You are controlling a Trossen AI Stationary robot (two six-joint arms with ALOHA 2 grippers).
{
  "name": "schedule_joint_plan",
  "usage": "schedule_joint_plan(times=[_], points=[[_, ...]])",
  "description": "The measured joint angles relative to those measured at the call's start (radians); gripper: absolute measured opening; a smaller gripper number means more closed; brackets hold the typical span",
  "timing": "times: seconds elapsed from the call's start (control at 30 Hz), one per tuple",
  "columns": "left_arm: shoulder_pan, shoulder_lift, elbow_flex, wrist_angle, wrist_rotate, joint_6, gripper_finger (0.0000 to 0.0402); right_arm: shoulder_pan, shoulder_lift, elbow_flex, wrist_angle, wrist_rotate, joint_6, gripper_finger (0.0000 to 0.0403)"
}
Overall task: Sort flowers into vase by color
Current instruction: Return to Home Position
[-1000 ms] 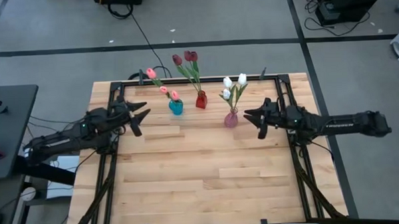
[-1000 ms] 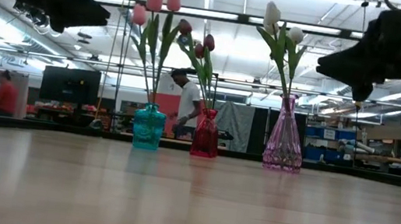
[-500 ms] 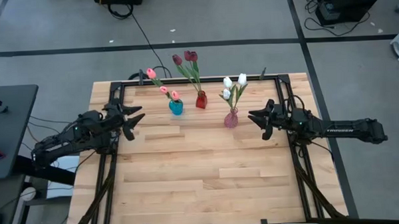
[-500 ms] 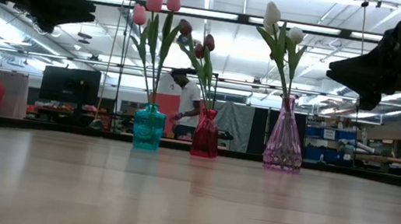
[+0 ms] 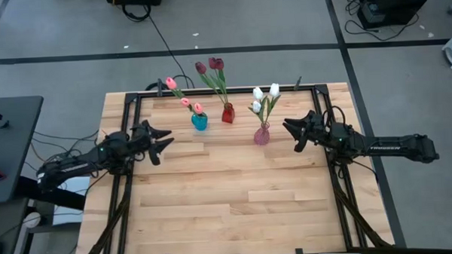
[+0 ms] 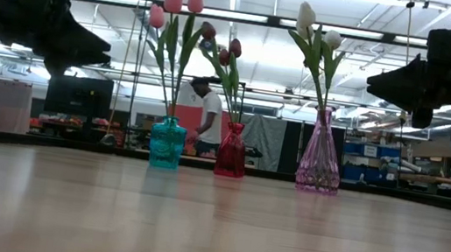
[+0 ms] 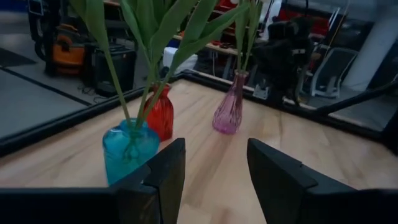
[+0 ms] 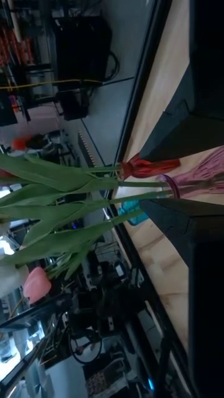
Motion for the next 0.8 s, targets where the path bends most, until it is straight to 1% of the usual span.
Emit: schedule_joint_plan(times=[0.1, 0.27, 0.8], points=[[0.0, 0.011, -0.007, 0.026, 0.007, -0.044, 0.0178, 0.0, 0.0, 0.0, 0.0, 0.0, 0.0, 0.0118], [0.0, 0.013, -0.009, 0.065, 0.007, -0.041, 0.0178, 0.0, 0.0, 0.0, 0.0, 0.0, -0.001, 0.0118], [0.0, 0.013, -0.009, 0.063, 0.007, -0.041, 0.0178, 0.0, 0.0, 0.0, 0.0, 0.0, -0.001, 0.0119]])
